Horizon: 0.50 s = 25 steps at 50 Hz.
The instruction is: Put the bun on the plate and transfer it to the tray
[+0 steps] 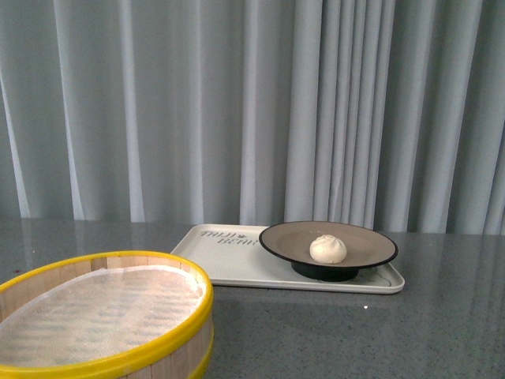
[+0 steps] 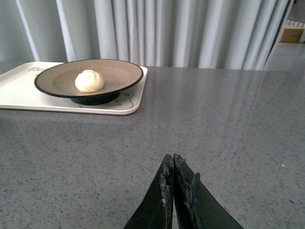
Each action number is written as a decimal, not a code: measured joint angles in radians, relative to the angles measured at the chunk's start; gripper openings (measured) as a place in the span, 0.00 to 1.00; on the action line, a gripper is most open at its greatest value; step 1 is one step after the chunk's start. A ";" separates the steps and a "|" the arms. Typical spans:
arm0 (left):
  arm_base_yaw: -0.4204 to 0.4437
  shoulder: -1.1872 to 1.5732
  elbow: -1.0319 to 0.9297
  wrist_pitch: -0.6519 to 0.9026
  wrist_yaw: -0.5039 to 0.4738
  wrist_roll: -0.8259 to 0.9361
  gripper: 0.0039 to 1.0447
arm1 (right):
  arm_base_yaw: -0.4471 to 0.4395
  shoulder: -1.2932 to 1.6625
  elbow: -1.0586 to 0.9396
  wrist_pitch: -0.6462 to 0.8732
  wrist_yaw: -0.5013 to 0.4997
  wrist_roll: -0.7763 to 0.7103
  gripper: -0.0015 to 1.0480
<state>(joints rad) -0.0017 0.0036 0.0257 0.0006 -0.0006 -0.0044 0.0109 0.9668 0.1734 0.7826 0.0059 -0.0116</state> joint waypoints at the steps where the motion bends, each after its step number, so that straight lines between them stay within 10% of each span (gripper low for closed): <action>1: 0.000 0.000 0.000 0.000 0.000 0.000 0.94 | -0.005 -0.012 -0.008 -0.005 0.000 0.000 0.02; 25: 0.000 0.000 0.000 0.000 0.000 0.000 0.94 | -0.009 -0.273 -0.116 -0.157 -0.004 0.000 0.02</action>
<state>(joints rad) -0.0017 0.0036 0.0257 0.0006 -0.0006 -0.0044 0.0021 0.6937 0.0570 0.6254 0.0017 -0.0113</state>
